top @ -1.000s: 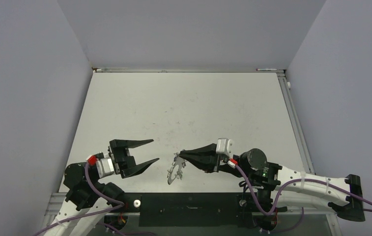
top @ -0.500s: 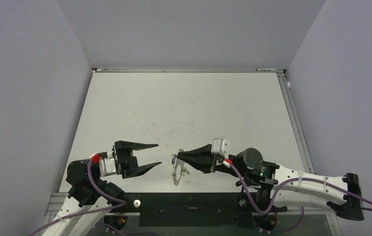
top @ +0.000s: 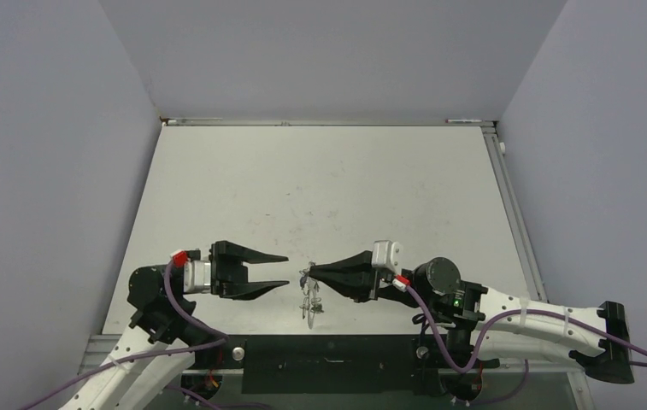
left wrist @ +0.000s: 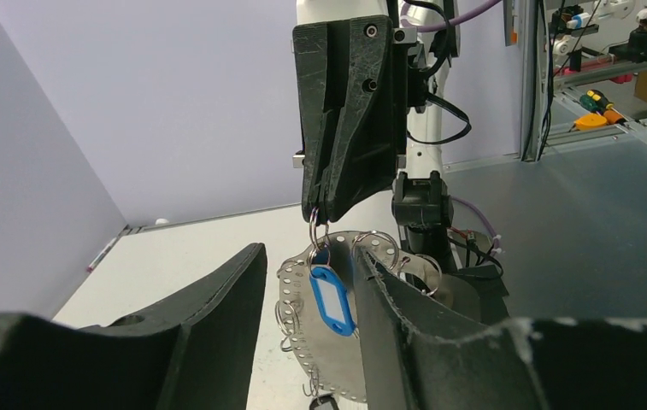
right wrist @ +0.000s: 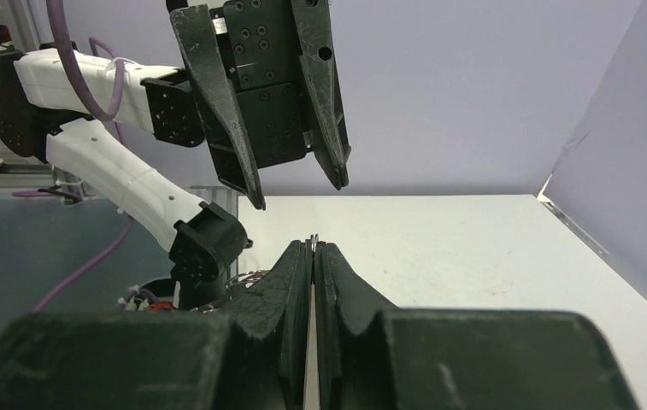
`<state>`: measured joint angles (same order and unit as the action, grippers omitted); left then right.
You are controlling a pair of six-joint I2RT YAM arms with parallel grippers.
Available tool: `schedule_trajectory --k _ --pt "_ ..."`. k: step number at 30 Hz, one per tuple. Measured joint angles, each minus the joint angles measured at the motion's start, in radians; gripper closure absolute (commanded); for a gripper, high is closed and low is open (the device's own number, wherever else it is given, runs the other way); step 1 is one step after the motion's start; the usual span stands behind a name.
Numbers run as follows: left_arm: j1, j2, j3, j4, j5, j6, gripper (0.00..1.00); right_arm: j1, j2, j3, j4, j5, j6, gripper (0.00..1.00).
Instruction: Put the keys on the keyring
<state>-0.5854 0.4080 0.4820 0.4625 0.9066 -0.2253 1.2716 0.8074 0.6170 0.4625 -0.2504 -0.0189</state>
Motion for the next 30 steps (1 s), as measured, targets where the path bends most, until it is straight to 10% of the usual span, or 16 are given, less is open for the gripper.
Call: schedule_trajectory --k 30 --pt "-0.006 0.135 -0.020 0.163 0.052 -0.138 0.70 0.006 0.040 0.000 0.039 -0.029 0.007 0.95"
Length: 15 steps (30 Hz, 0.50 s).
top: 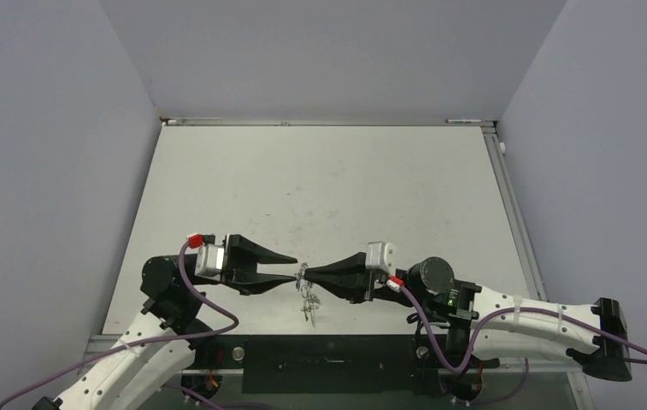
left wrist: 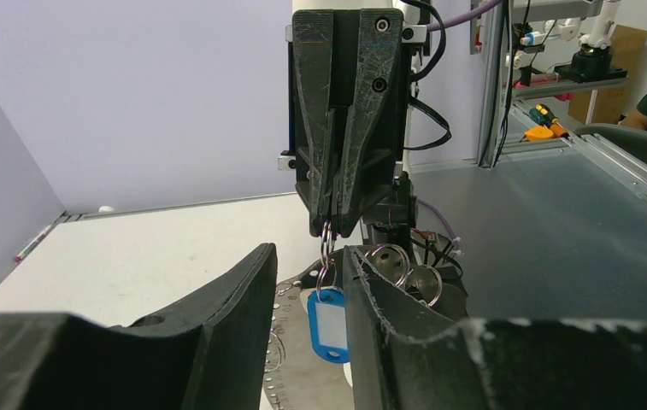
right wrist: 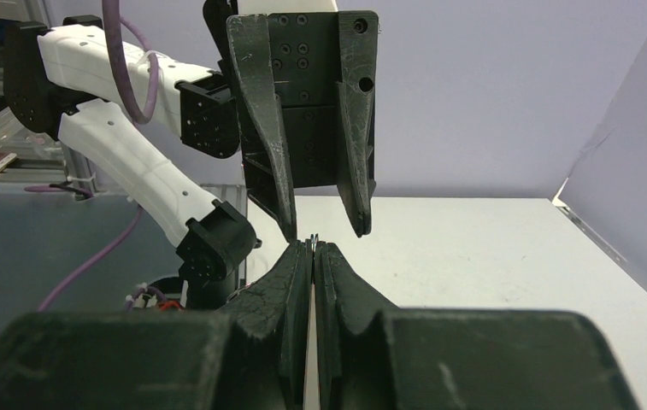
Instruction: Put the keys on the keyring
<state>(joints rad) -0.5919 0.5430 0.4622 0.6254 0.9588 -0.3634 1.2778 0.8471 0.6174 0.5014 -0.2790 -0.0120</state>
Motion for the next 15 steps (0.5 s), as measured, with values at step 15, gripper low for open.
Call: schedule_trajectory --k 15 --pt "-0.011 0.026 -0.002 0.001 0.014 -0.001 0.76 0.000 0.018 0.007 0.023 -0.012 0.000 0.95"
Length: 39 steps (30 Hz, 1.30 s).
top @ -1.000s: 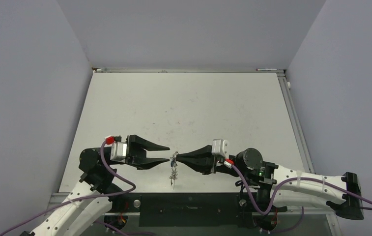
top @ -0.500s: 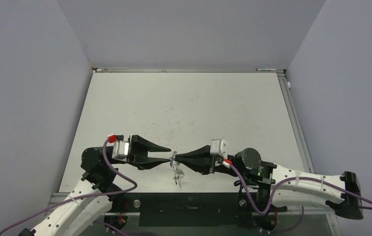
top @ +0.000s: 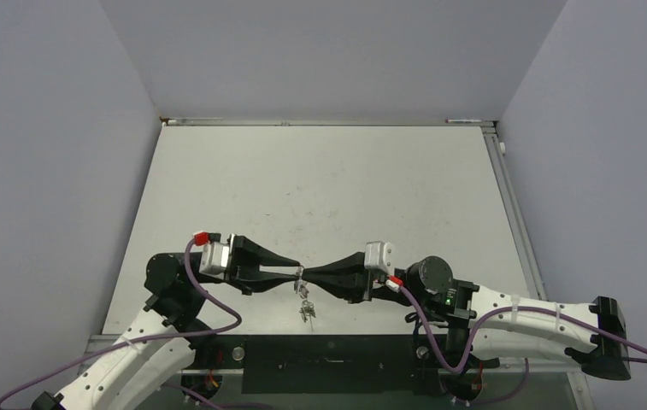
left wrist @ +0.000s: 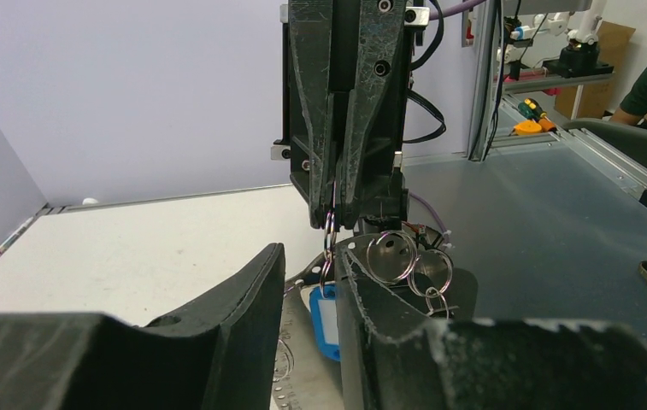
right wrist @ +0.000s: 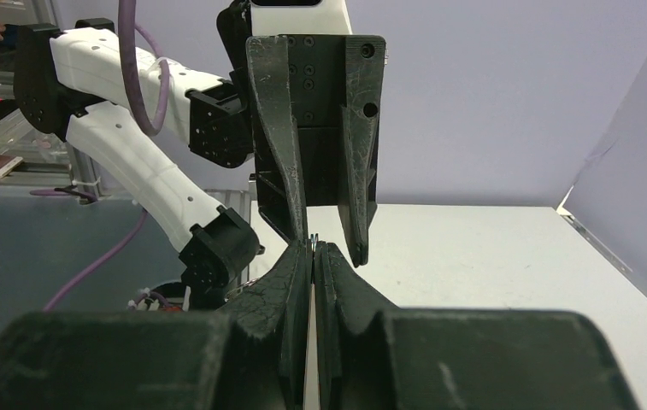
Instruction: Put the keys on the keyring
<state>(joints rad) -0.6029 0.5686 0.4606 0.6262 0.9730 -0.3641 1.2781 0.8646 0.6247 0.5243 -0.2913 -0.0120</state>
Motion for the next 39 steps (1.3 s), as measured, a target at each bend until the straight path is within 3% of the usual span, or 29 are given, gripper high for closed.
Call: schedule_trajectory --k 7,15,21,24,31,39 --pt "-0.006 0.008 0.000 0.000 0.011 -0.012 1.00 0.001 0.008 0.004 0.006 -0.004 0.000 0.95" --pt "-0.010 -0.009 0.006 -0.056 0.004 0.020 1.00 0.001 0.009 0.006 -0.003 0.000 0.000 0.91" --pt "-0.011 -0.047 0.025 -0.216 -0.046 0.116 1.00 0.006 -0.017 0.016 -0.071 0.042 0.002 0.58" --pt "-0.011 -0.058 0.032 -0.298 -0.080 0.167 1.00 0.006 -0.063 0.055 -0.156 0.075 -0.005 0.49" --pt "-0.011 -0.074 0.058 -0.455 -0.149 0.276 1.00 0.006 -0.114 0.233 -0.423 0.207 -0.039 0.47" --pt "-0.011 -0.075 0.080 -0.592 -0.217 0.386 1.00 0.006 0.034 0.396 -0.683 0.322 -0.050 0.38"
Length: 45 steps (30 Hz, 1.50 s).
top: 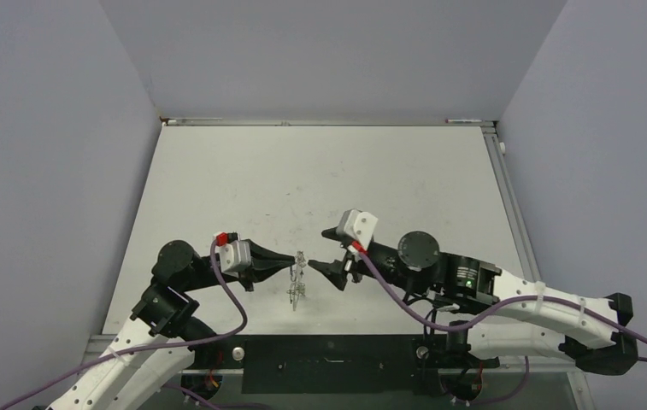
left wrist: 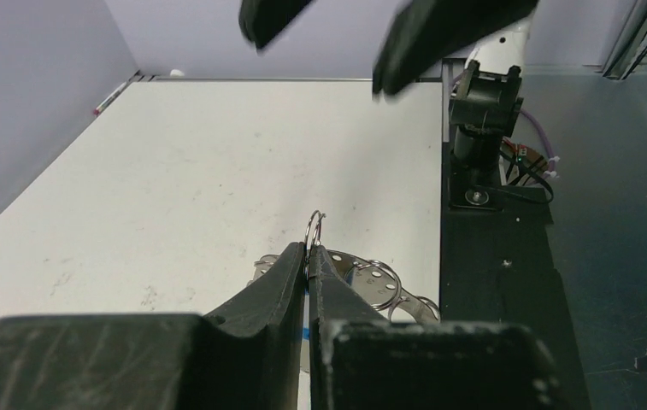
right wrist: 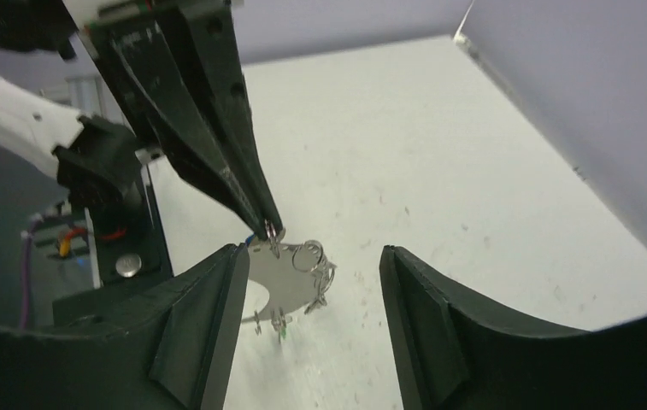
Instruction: Put the keys on the keyring
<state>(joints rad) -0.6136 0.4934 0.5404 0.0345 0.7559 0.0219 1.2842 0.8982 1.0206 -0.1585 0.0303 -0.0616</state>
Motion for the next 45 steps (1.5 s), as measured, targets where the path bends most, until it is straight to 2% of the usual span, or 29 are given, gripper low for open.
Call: schedule_trajectory --k 5,13,26,40,45 --pt "0.000 -0.001 0.000 -0.042 -0.024 0.031 1.00 0.009 0.106 -0.005 -0.106 -0.002 0.008 0.29" --pt "0.000 0.013 0.000 -0.056 -0.027 0.043 1.00 0.064 0.195 0.049 -0.207 0.027 -0.016 0.28" --pt "-0.019 0.045 0.000 -0.063 -0.022 0.043 1.00 0.073 0.275 0.189 -0.325 0.075 -0.084 0.39" --pt "-0.031 0.053 0.000 -0.066 -0.018 0.043 1.00 0.073 0.294 0.225 -0.390 0.123 -0.153 0.37" --pt "-0.033 0.049 0.000 -0.068 -0.018 0.043 1.00 0.073 0.316 0.230 -0.396 0.120 -0.193 0.40"
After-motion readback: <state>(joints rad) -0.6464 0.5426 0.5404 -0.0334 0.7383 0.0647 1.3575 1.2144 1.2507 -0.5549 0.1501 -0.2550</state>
